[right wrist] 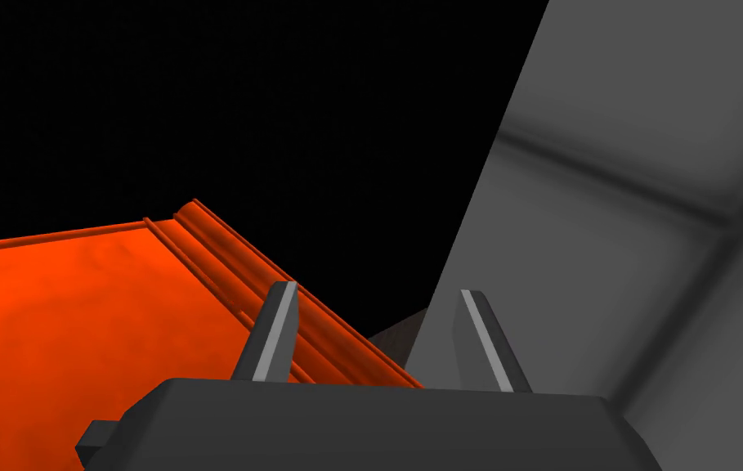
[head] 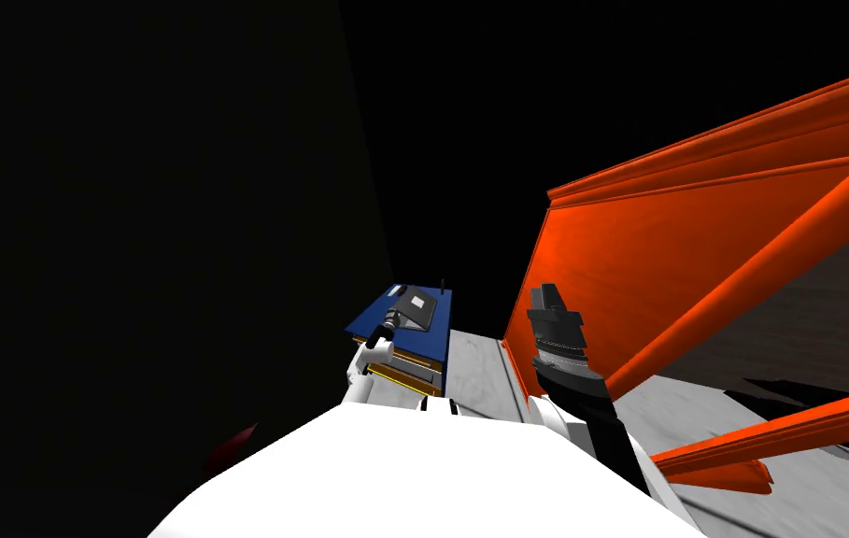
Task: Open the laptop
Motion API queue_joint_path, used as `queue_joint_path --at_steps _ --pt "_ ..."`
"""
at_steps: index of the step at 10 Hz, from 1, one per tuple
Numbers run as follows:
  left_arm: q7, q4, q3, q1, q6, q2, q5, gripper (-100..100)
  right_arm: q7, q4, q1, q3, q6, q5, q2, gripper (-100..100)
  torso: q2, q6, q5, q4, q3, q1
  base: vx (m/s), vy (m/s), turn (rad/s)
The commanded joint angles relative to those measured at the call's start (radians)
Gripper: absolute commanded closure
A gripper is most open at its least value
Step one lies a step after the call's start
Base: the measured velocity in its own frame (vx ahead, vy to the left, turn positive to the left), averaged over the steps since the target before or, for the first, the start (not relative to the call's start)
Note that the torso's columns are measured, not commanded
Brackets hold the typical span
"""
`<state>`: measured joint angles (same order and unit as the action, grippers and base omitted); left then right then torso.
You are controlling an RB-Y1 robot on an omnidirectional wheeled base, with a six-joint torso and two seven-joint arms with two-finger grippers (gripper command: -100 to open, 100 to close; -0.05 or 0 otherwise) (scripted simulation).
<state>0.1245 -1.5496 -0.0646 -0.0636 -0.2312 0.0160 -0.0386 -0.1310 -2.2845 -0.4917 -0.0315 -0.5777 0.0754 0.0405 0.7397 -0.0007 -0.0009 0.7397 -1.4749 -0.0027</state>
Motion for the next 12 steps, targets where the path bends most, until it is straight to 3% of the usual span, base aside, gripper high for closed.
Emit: queue_joint_path --at_steps 1,2,10,11,12 --pt "0.056 0.073 -0.019 -0.022 0.035 0.033 -0.058 100 0.000 0.000 0.000 0.000 0.000 0.000 0.000 0 -0.001 0.001 0.000 0.000 -0.001 0.001 -0.045 0.052 -0.227" --pt "0.045 0.049 -0.053 -0.043 -0.012 0.038 -0.034 -100 0.000 0.000 0.000 0.000 0.000 0.000 0.000 0 -0.001 0.002 0.001 -0.001 0.000 0.002 -0.085 0.022 -0.288" --pt "0.085 0.046 -0.208 -0.162 -0.144 0.100 -0.015 -100 0.000 0.000 0.000 0.000 0.000 0.000 0.000 0 -0.001 0.001 0.001 -0.002 -0.001 0.003 -0.084 -0.014 -0.161" --pt "0.082 0.044 -0.195 -0.152 -0.132 0.096 -0.018 -100 0.000 0.000 0.000 0.000 0.000 0.000 0.000 0 -0.002 0.001 0.001 -0.002 -0.001 0.002 -0.030 -0.006 -0.028" --pt "0.083 0.043 -0.197 -0.153 -0.136 0.097 -0.018 0 0.000 0.000 0.000 0.000 0.000 0.000 0.000 0 -0.004 0.000 0.001 -0.002 -0.002 0.003 -0.008 -0.002 0.005"
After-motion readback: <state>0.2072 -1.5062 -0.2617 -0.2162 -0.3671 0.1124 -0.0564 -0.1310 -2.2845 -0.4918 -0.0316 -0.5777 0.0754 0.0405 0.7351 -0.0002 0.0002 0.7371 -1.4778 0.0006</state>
